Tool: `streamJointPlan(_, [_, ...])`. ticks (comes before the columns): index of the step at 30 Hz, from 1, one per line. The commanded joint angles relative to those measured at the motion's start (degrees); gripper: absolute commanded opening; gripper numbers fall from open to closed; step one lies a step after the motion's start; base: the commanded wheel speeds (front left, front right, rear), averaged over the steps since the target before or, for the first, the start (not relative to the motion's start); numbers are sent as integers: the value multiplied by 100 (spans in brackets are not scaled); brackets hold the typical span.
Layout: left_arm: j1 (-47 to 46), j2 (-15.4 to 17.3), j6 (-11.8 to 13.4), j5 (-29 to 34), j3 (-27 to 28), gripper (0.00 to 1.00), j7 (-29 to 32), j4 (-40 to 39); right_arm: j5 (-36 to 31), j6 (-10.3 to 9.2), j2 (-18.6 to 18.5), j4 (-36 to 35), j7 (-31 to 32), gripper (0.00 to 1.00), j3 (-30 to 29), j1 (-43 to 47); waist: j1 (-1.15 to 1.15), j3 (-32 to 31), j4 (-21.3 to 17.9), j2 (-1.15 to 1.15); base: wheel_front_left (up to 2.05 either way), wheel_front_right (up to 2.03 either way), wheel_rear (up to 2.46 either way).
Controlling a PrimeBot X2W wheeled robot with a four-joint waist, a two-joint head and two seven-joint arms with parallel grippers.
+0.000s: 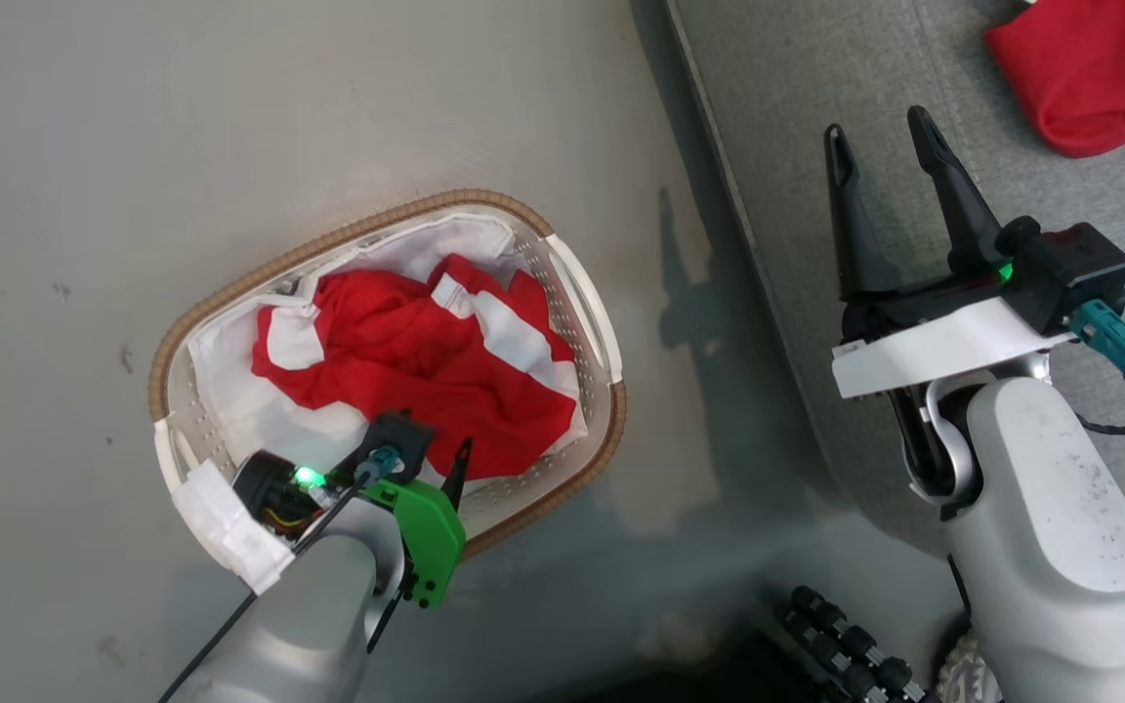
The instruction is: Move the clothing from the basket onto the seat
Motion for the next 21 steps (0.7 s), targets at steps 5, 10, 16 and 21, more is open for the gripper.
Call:
streamJointPlan(5, [-415,37,-48,80,-366,100,0,24,67,-8,34,-51,-11,100,-33,-178,-1,415,-74,0,0,0,0])
streamJointPlan(10, [-741,37,54,38,-539,100,0,25,89,-8,67,-75,-11,100,-56,-272,-1,642,-123,0,0,0,0])
streamJointPlan(16, [-1124,38,89,77,-695,100,0,250,124,-8,102,-152,-11,100,-32,-351,-1,894,-228,0,0,0,0])
streamJointPlan(21, [-1345,38,39,41,-768,100,1,426,89,-8,124,-263,-11,100,32,-448,-1,1083,-336,0,0,0,0])
